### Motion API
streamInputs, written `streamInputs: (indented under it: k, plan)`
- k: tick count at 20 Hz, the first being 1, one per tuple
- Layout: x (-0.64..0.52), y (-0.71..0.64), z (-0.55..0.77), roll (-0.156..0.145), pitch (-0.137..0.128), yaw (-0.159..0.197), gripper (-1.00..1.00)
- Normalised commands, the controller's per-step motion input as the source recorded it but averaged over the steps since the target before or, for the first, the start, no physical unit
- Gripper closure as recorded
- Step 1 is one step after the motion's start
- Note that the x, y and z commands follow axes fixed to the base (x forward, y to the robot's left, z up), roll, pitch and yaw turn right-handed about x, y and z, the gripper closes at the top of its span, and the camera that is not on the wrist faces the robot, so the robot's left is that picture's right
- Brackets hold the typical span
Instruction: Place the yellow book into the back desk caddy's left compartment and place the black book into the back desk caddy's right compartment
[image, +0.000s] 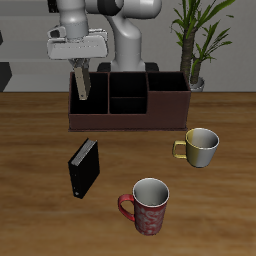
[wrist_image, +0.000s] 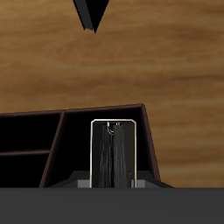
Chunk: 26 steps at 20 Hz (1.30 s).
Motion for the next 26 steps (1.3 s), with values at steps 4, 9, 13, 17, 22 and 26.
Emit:
streamInputs:
  k: [4,9,13,17,22,26]
  plan:
    - [0.05,-0.07,-0.13,-0.006,0.018,-0.003,1.0]
    - [0.04,0.04,-0.31,0.005,0.053,-0.001,1.0]
    - [0.0,-0.01,-0.19,-0.005,0.038,-0.012,1.0]
    - [0.13,-0.04,-0.22,-0.026,0.072,-0.043,1.0]
    - [0.07,-0.03,-0.06,-0.008,0.039,-0.038,-1.0]
    - [0.03,-0.04,0.03,-0.004,0.008,-0.014,-1.0]
